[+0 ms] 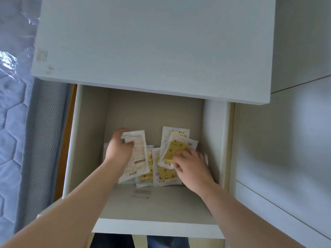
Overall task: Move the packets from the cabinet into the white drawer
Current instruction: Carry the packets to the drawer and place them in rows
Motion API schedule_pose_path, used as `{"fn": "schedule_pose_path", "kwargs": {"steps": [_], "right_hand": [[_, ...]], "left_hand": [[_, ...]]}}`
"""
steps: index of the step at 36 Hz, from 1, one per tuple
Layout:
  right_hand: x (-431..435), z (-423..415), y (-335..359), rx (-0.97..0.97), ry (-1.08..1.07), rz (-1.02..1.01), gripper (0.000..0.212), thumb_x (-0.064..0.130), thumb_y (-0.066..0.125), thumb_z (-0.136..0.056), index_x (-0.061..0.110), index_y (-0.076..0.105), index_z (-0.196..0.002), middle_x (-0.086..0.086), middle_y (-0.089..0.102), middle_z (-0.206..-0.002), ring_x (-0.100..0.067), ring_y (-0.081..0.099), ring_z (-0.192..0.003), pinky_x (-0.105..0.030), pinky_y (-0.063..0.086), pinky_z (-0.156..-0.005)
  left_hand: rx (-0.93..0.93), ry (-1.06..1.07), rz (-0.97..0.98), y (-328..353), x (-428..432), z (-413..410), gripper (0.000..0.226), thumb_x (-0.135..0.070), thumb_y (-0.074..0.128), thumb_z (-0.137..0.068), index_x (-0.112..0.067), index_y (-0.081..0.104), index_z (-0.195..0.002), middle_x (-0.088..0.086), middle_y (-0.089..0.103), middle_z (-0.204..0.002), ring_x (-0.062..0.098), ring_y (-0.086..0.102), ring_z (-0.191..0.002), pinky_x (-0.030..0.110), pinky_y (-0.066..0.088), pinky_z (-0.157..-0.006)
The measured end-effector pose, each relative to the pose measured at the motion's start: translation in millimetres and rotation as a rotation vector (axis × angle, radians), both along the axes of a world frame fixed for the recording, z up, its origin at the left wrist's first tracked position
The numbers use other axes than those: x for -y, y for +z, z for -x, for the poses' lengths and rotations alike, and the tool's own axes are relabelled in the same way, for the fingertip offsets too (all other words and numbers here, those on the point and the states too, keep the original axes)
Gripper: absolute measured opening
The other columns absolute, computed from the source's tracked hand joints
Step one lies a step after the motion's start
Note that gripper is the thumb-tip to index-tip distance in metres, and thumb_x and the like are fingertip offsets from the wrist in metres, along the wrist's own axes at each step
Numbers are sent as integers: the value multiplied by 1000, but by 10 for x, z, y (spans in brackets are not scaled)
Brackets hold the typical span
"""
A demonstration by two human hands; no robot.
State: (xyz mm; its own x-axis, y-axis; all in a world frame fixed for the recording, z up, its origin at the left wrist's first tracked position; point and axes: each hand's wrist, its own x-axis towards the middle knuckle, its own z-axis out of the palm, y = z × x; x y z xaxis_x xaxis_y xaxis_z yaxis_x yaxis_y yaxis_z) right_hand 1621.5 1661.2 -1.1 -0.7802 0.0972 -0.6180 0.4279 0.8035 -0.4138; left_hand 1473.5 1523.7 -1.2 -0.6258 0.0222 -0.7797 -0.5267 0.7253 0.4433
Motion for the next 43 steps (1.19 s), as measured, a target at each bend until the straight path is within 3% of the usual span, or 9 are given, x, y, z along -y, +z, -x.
{"fn": "schedule_pose_path", "kwargs": {"steps": [5, 13, 18, 21, 24, 30, 32, 38, 43], "right_hand": [[68, -72, -141, 287, -26, 8, 15, 15, 52, -93, 18, 60, -105, -2, 62, -115, -24, 53, -110, -34, 39, -96], [-151, 303, -123, 113, -1360, 549, 17, 24, 41, -100, 15, 54, -94, -2, 58, -85, -11, 54, -66, -22, 45, -58], [-320, 455, 46, -84, -1422, 562, 40, 44, 35, -99, 18, 52, -125, 1, 54, -132, -14, 51, -117, -32, 37, -99], [-453, 488, 132, -49, -1400, 668, 43, 46, 28, -100, 26, 50, -131, 8, 45, -142, -9, 37, -128, -27, 21, -92], [-470, 491, 135, -1, -1310, 628, 41, 40, 34, -100, 26, 44, -137, 8, 41, -144, -12, 36, -131, -27, 23, -91], [-365, 400, -115, 105, -894, 345, 44, 11, 37, -99, 21, 37, -142, 1, 42, -141, -12, 53, -104, -19, 45, -77], [-304, 372, -251, 132, -680, 238, 56, 6, 47, -94, 20, 31, -146, -4, 35, -146, -23, 46, -122, -30, 45, -96], [-212, 362, -450, 269, -310, 17, 80, 19, 61, -87, 32, 12, -149, 3, 5, -157, -34, 19, -135, -41, 36, -103], [-164, 287, -451, 256, -131, -106, 69, 14, 59, -88, 24, 23, -146, -4, 25, -147, -32, 32, -124, -37, 41, -92]], "left_hand": [[63, 127, -48, -69, -132, 11, 32, -6, 47, -95, -19, 50, -125, 3, 59, -100, 25, 59, -90, 38, 51, -77], [79, 12, -202, -35, -440, -7, 16, -8, 53, -93, -21, 57, -102, 8, 63, -108, 27, 61, -100, 45, 52, -91], [2, -275, -393, 100, -542, -218, 22, -2, 58, -88, -22, 60, -79, -9, 66, -91, 9, 62, -79, 13, 50, -67], [28, -882, -287, 17, -446, -447, 21, -8, 55, -90, -25, 63, -83, -12, 64, -104, 15, 60, -102, 15, 44, -85], [170, -1470, -235, -148, -294, -618, 20, -28, 58, -91, -27, 63, -110, -11, 46, -142, 10, 9, -146, 34, 0, -118], [-105, -1022, -228, -242, -344, -500, 31, -7, 50, -92, -26, 64, -112, -9, 53, -134, 10, 31, -138, 27, 24, -115], [-255, -898, -137, -276, -385, -365, 41, 1, 44, -90, -22, 60, -120, -4, 51, -135, 14, 38, -133, 29, 33, -110], [-198, -1071, 83, -393, -586, -91, 73, -6, 45, -90, -27, 10, -150, -10, 1, -158, 22, 10, -142, 42, 21, -112], [-92, -1247, 156, -551, -718, -137, 68, -16, 42, -94, -28, 5, -150, -4, 16, -156, 26, 18, -137, 38, 23, -108]]}}
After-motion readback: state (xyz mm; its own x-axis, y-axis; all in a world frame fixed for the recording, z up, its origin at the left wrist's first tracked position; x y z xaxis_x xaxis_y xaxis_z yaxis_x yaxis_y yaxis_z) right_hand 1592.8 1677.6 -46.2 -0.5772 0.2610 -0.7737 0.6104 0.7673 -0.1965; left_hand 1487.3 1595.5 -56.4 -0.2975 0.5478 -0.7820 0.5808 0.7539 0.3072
